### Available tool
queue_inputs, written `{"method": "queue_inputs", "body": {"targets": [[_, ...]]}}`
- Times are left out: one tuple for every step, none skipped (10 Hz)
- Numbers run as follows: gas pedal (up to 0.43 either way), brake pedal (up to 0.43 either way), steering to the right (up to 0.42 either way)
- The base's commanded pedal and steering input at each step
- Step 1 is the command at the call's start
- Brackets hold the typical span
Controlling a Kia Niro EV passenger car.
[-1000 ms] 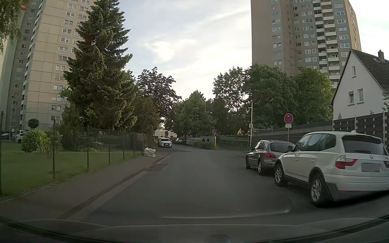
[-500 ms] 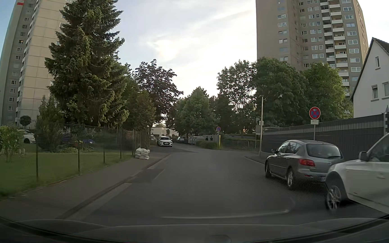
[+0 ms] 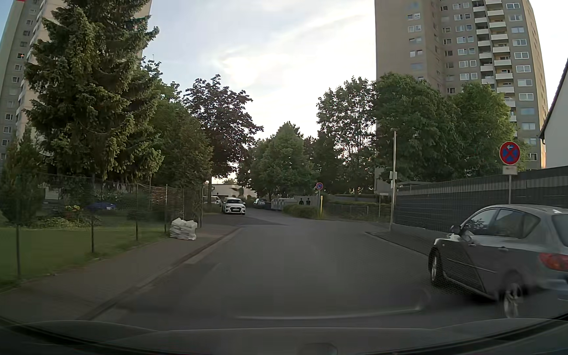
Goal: Follow the waypoints while adhering to traffic rules and regulations
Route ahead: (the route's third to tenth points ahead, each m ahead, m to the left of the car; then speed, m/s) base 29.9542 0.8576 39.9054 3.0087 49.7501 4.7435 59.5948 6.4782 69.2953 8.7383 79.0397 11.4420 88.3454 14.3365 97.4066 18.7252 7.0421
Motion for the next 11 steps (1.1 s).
{"method": "queue_inputs", "body": {"targets": [[0.000,0.061,0.025],[0.000,0.079,0.031],[0.000,0.091,0.038],[0.000,0.104,0.045],[0.000,0.116,0.049],[0.000,0.128,0.050],[0.000,0.134,0.047],[0.000,0.140,0.042],[0.000,0.146,0.035],[0.000,0.146,0.029],[0.000,0.146,0.028]]}}
